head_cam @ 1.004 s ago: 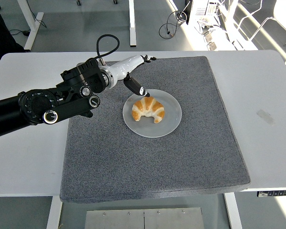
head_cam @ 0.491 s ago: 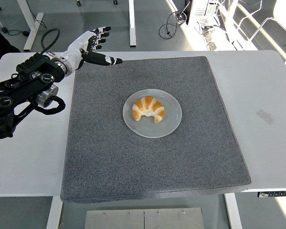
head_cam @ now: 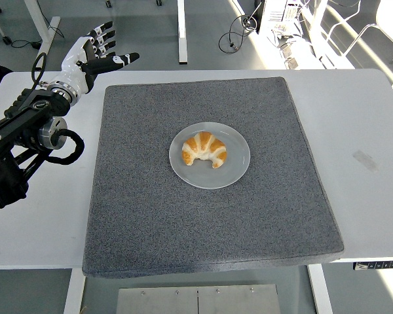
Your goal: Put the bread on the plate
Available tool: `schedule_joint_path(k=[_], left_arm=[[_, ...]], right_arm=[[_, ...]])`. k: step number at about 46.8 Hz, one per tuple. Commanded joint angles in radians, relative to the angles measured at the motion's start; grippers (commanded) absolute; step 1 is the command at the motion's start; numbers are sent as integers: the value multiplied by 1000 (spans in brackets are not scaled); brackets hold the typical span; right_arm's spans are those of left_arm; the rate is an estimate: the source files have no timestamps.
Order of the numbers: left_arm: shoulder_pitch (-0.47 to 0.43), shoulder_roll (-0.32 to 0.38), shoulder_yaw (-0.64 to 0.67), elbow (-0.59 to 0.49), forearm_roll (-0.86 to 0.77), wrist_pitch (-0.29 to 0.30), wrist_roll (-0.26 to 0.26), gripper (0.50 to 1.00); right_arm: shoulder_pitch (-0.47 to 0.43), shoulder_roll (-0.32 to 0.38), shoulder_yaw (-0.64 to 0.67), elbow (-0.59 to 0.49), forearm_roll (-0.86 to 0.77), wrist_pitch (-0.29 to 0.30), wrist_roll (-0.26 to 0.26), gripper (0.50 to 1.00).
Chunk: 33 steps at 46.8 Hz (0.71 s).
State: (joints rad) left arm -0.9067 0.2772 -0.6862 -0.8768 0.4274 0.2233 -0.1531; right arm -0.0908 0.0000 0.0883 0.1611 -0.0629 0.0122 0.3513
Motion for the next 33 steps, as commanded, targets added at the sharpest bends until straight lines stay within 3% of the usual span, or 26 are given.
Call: schedule_joint_path(k=[1, 15, 25, 33], left_arm=[[8, -21, -15, 28, -27, -2, -37, 942], [54, -44, -95, 52, -186, -13, -186, 942], [111, -124, -208, 139, -239, -90, -194, 942], [114, -144, -294, 248, -253, -209, -194, 942]], right_arm=[[0, 0, 1, 0, 0, 0, 0, 1000], [0, 0, 1, 0, 0, 0, 0, 1000], [0, 0, 1, 0, 0, 0, 0, 1000], [0, 0, -1, 0, 0, 0, 0, 1000]])
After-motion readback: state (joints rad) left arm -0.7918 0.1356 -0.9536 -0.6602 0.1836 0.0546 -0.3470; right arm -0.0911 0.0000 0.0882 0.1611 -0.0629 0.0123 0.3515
